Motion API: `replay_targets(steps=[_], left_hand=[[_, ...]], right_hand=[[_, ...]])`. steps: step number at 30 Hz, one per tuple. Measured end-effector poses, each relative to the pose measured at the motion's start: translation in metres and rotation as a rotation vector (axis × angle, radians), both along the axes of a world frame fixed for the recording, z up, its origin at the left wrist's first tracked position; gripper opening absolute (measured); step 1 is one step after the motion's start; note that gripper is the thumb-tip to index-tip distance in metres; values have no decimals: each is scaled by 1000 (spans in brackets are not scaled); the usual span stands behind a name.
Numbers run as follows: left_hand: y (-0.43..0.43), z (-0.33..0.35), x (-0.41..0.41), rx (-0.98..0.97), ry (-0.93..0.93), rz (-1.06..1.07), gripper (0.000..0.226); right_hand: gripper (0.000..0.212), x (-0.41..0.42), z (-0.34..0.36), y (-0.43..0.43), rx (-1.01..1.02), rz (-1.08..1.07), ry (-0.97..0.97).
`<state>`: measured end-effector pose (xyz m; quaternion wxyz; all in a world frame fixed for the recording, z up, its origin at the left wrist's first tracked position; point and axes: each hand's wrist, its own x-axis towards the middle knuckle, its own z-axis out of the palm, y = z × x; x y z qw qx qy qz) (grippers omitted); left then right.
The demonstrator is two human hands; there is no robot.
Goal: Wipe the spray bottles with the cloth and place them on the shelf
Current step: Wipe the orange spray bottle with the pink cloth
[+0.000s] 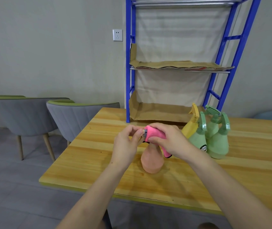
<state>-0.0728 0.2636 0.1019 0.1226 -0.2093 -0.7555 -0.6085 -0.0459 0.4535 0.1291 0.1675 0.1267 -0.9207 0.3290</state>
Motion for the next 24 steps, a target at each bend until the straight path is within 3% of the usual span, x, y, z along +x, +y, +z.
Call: replay_targets(steps=[8,14,20,24], left_hand=[[0,-2,-4,55,-42,-56,13],[-2,-3,-5,-8,-6,-14,13],[0,-8,-5,67,-46,-51,12],[1,-6,-6,76,-44,-70,14]], right_hand=[[12,-2,-15,-12,-10,-7,221],[27,-4,-6,5,35,55,0],[21,-1,-25,-18,-40,-74,240],[9,-3,-29,-20,-112,-53,259]])
